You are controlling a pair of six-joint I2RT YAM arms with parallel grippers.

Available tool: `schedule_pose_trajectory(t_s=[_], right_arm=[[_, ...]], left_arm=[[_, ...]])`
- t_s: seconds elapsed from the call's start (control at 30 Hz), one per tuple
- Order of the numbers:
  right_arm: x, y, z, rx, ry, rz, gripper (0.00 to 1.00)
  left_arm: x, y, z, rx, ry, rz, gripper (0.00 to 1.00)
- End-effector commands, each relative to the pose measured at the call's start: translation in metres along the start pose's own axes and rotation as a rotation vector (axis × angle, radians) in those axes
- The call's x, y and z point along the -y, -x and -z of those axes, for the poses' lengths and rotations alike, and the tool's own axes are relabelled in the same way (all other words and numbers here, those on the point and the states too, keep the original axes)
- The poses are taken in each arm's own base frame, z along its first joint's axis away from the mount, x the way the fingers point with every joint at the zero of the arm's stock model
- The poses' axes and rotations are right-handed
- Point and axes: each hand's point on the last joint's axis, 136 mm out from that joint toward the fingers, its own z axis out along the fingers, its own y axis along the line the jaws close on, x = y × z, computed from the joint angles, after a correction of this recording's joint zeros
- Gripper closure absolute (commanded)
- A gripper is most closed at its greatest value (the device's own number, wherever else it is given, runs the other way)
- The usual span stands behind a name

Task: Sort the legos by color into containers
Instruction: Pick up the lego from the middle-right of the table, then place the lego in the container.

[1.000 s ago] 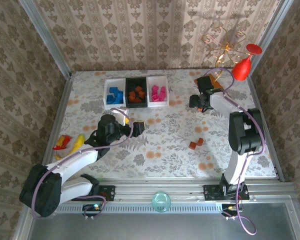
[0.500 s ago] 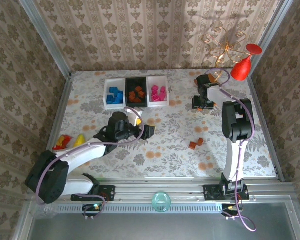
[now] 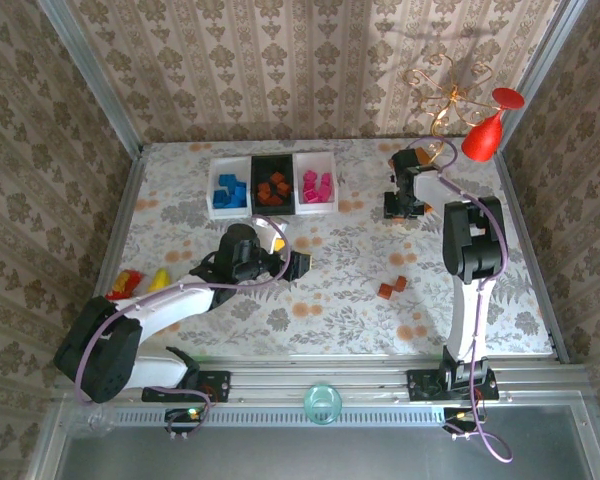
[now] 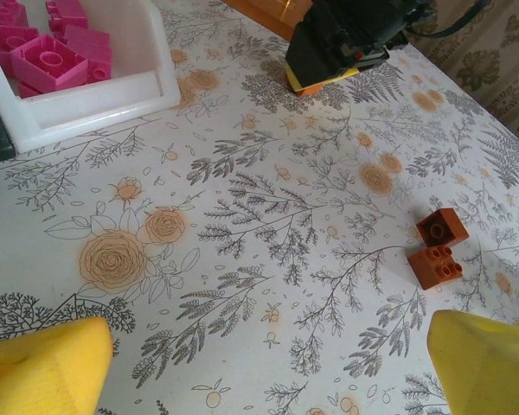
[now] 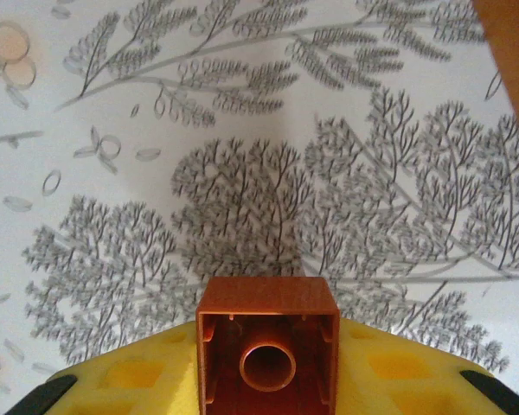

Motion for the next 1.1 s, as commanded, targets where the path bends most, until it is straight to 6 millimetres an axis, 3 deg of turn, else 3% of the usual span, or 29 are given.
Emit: schedule_pose_trajectory(t_s=[0.0, 0.17, 0.37, 0.6, 0.77, 0.97, 1.07], right_arm=[[-0.025, 0.013, 0.053, 0.139, 0.111, 0.005, 0.63], [-0.085, 0.014, 0.117, 0.332, 0.324, 0.045, 0.65], [-0.165, 0.004, 0.151, 0.416, 0.484, 0.154, 0.65], [-0.243, 0.011, 0.145, 0.413, 0.559, 0.237, 0.65], [-0.288, 0.025, 0.126, 0.403, 0.566, 0.267, 0.64], [-0.319, 0.047, 0.095, 0.373, 0.543, 0.269, 0.6], [-0.325, 0.058, 0.093, 0.373, 0.531, 0.272, 0.52]], left_arm=[[-0.004, 0.012, 0.002, 0.024, 0.043, -0.033, 0.05], [-0.032, 0.016, 0.019, 0.061, 0.197, -0.019, 0.05], [-0.073, 0.022, 0.057, 0.182, 0.342, 0.099, 0.04], [-0.095, 0.028, 0.094, 0.293, 0.437, 0.157, 0.04], [-0.093, 0.027, 0.094, 0.296, 0.428, 0.163, 0.04], [-0.091, 0.025, 0.087, 0.275, 0.397, 0.176, 0.04], [-0.09, 0.026, 0.085, 0.271, 0.388, 0.178, 0.04]])
